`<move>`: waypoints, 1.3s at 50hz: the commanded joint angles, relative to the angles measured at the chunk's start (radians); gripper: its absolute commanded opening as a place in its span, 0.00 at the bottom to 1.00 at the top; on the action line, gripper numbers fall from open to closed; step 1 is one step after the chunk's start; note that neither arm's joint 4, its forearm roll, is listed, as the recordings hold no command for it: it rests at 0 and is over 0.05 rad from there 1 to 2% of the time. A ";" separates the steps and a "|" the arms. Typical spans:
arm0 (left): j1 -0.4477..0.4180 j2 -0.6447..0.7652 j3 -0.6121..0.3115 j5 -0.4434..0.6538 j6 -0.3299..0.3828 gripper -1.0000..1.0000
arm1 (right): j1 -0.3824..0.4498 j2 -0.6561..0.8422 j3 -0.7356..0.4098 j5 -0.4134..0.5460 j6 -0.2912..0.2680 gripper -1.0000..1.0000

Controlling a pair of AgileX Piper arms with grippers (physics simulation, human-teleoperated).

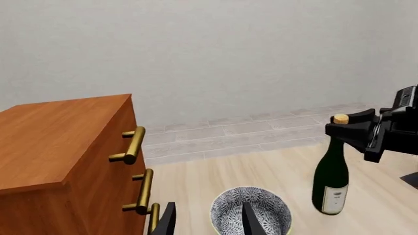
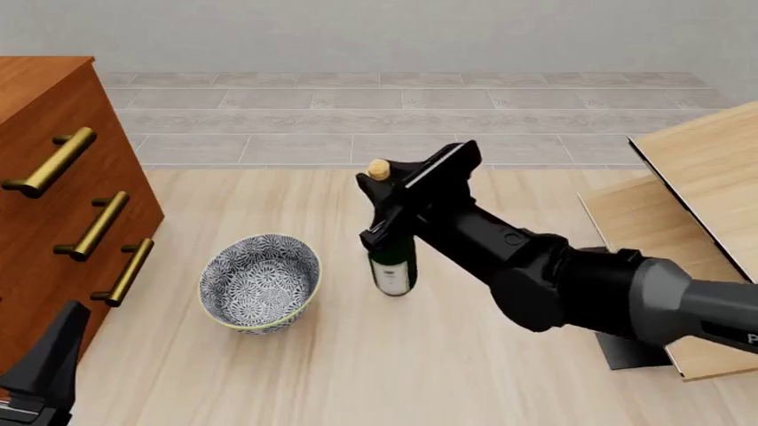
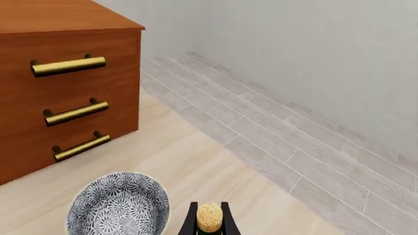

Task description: Put the wine bottle on the wine rack.

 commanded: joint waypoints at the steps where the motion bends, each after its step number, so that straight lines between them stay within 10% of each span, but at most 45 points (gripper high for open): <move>1: -0.011 0.000 -0.001 0.000 -0.001 1.00 | 0.014 -0.128 0.019 0.057 0.007 0.00; 25: -0.011 0.000 -0.008 0.004 -0.004 1.00 | -0.067 -0.347 0.043 0.157 0.113 0.00; 32: -0.008 0.000 -0.015 0.009 -0.009 1.00 | -0.277 -0.369 0.004 0.278 0.093 0.00; 52: -0.010 0.000 -0.009 -0.001 -0.020 1.00 | -0.415 -0.517 -0.147 0.604 0.342 0.00; 65: -0.017 0.000 -0.004 -0.010 -0.027 1.00 | -0.468 -0.530 -0.231 0.728 0.394 0.00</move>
